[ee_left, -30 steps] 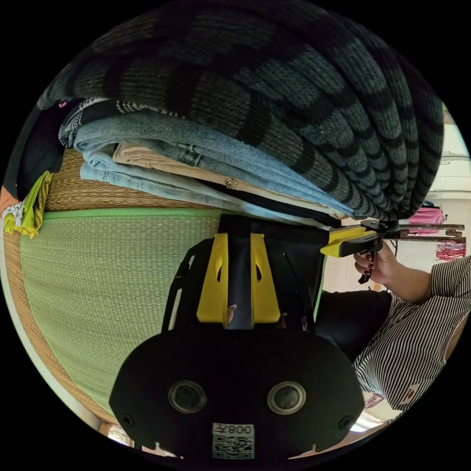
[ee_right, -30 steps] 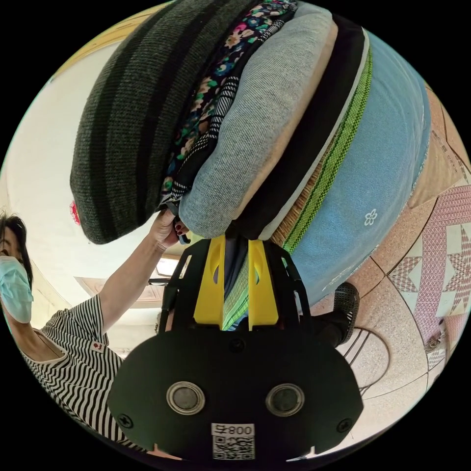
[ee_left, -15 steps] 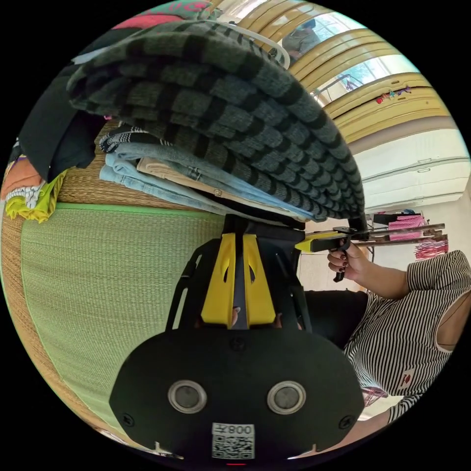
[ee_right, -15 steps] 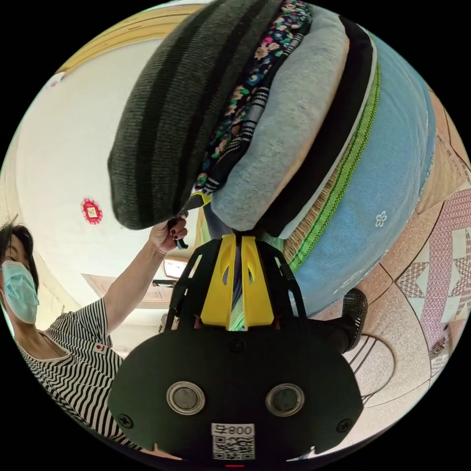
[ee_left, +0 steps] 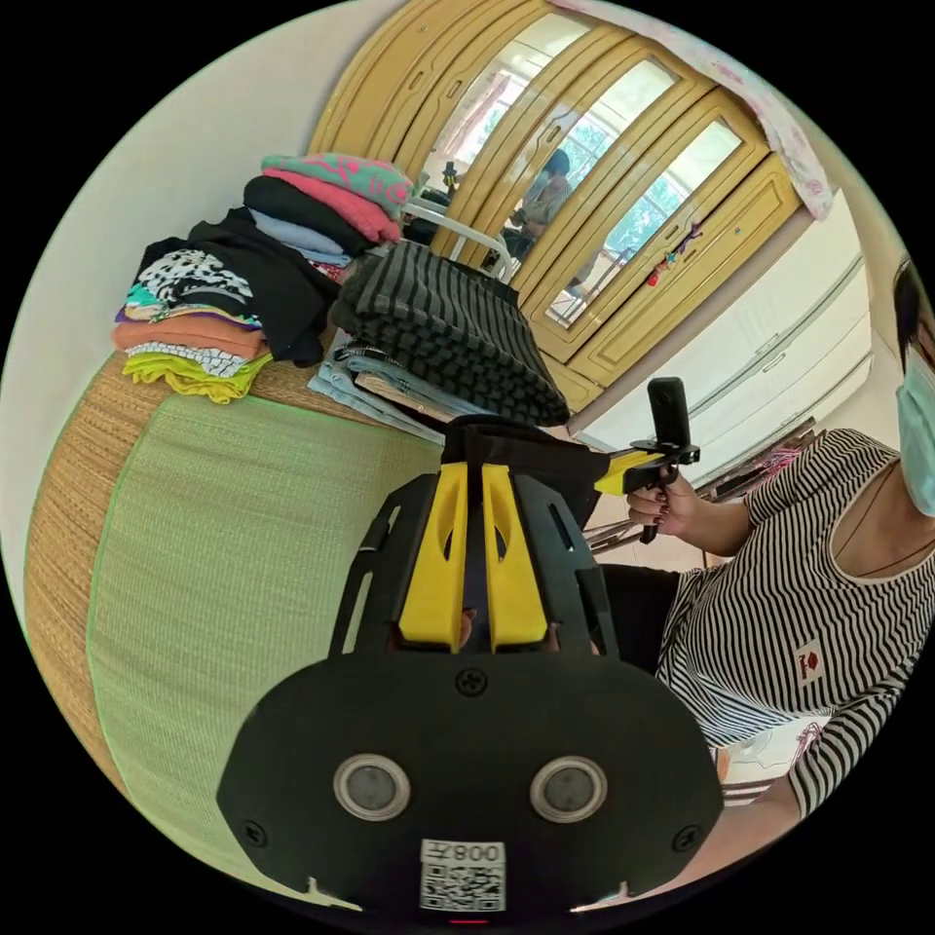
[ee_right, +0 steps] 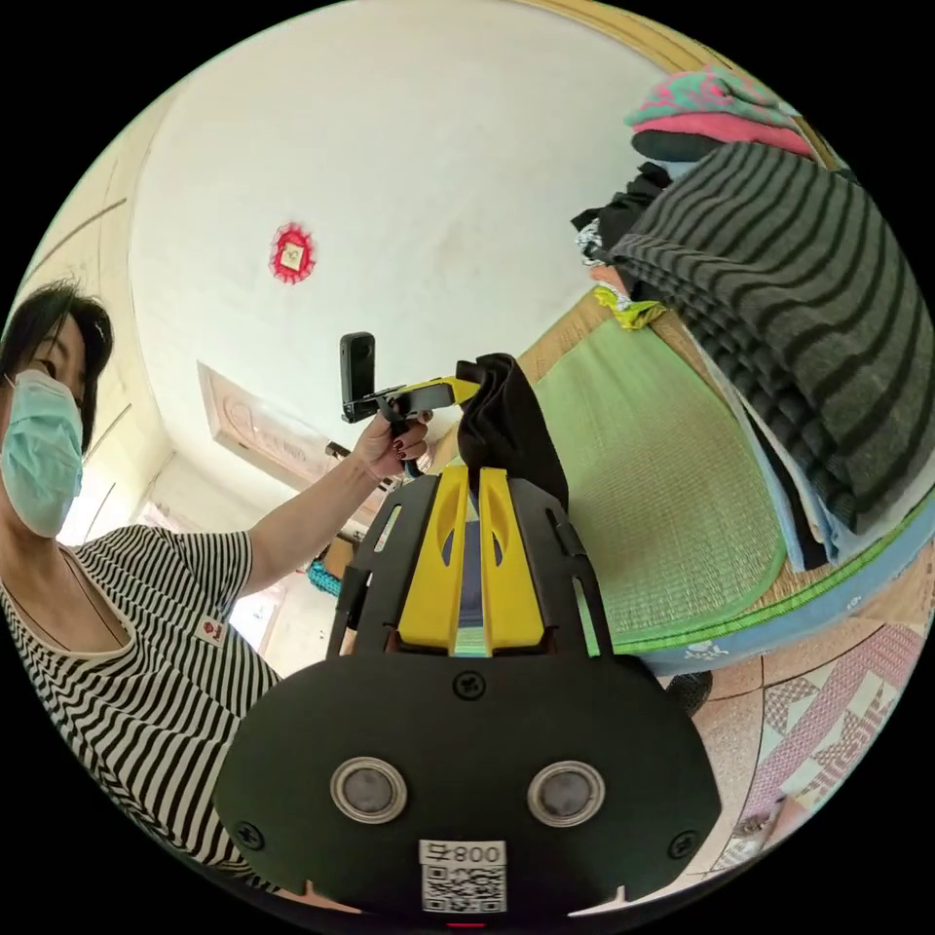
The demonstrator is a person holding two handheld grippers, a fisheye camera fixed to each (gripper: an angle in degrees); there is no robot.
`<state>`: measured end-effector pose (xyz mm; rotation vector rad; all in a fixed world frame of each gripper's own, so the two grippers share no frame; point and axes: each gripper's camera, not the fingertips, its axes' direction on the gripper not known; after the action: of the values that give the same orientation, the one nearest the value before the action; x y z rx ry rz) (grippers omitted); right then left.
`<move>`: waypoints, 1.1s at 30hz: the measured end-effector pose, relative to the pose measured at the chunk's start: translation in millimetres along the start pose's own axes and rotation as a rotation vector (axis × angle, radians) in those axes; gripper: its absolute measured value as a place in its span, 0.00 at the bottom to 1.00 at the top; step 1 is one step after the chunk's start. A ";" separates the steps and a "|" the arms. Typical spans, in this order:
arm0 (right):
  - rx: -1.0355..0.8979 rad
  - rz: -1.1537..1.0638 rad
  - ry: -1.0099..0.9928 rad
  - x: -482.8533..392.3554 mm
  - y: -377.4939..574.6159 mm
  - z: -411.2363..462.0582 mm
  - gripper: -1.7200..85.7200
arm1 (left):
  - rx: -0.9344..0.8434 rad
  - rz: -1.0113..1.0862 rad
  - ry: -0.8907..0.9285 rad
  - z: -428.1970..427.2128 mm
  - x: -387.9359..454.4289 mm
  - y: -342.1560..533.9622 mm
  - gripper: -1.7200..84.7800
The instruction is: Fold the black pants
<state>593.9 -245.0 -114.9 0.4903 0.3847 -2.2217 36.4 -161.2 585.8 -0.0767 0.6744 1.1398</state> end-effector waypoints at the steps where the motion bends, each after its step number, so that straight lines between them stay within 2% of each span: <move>1: -0.013 -0.020 -0.004 -9.4 -0.3 9.1 0.04 | 0.032 -0.017 -0.002 -24.5 3.1 22.2 0.04; 8: -0.214 -0.208 -0.073 -110.7 11.3 134.8 0.04 | 0.208 -0.140 -0.014 -150.1 17.7 166.5 0.05; 12: -0.362 -0.282 -0.097 -151.9 29.7 219.1 0.04 | 0.252 -0.222 -0.018 -197.3 18.5 238.2 0.05; 24: -0.744 -0.299 0.001 -176.8 85.4 426.7 0.04 | 0.183 -0.744 -0.037 -260.2 -13.1 442.7 0.08; 30: -0.823 -0.303 -0.011 -186.0 98.3 475.5 0.04 | 0.301 -0.869 -0.062 -304.8 2.2 508.1 0.10; 33: -0.836 -0.277 -0.040 -185.3 98.9 491.7 0.04 | 0.422 -0.949 -0.007 -325.9 8.6 541.1 0.11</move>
<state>673.4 -395.0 392.1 -0.0673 1.3402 -2.0733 -573.1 -43.6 468.9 -0.0248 0.7362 0.0799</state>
